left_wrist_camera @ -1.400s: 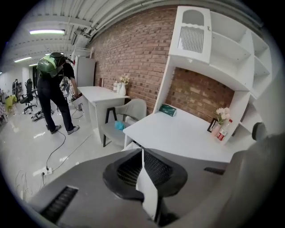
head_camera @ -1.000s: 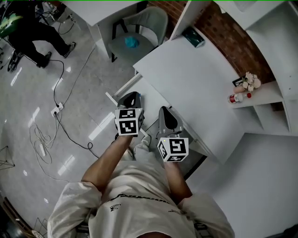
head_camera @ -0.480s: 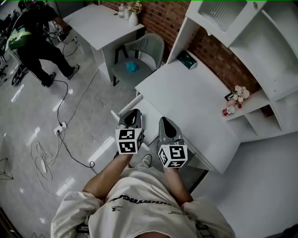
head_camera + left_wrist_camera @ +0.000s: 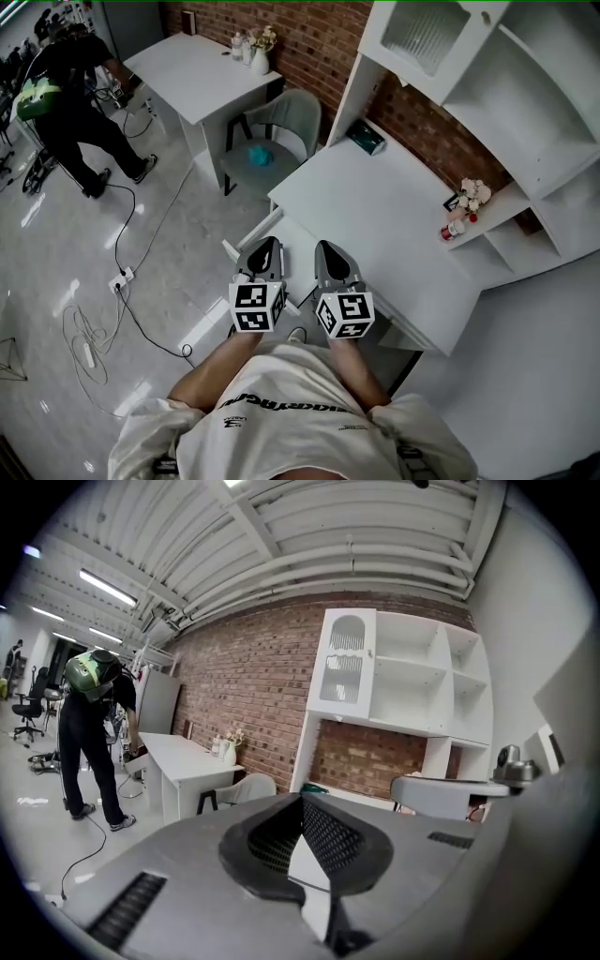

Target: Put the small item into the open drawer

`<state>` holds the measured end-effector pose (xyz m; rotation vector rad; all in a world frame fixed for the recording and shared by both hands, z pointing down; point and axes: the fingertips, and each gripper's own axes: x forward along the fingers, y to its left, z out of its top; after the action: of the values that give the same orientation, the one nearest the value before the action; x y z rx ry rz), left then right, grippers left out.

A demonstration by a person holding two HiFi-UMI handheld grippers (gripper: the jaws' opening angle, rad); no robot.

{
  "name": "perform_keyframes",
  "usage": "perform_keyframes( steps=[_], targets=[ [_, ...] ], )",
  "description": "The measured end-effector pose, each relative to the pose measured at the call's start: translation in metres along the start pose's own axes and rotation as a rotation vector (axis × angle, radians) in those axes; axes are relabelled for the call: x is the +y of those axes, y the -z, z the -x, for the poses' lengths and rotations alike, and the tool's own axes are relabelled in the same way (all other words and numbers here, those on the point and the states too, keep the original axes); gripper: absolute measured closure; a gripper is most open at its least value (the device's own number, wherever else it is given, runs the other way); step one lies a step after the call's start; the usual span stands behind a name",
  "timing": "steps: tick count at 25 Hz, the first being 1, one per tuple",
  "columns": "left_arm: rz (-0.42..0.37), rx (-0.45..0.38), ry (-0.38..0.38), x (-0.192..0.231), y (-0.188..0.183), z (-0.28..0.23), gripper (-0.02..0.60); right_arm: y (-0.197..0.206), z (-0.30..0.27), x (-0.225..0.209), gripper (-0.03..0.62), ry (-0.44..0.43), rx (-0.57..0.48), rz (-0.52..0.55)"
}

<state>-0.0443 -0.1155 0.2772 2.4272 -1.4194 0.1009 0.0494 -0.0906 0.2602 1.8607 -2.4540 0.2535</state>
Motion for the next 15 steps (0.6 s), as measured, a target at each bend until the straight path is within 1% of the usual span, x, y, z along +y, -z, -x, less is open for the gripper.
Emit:
perform_keyframes(
  steps=[3,9,15],
  targets=[
    [-0.02,-0.018,-0.001,-0.0023,-0.0055,0.0011,0.584,-0.0052,0.0015,-0.0021,0.597,0.002,-0.011,0.005],
    [-0.01,-0.02,-0.009,0.0013,-0.004,0.003,0.584,-0.0059,-0.001,0.0007,0.597,-0.009,-0.021,0.0],
    [-0.008,-0.038,0.02,-0.0012,-0.0064,0.0004,0.584,-0.0057,-0.0032,-0.0004,0.597,-0.011,-0.026,0.003]
  ],
)
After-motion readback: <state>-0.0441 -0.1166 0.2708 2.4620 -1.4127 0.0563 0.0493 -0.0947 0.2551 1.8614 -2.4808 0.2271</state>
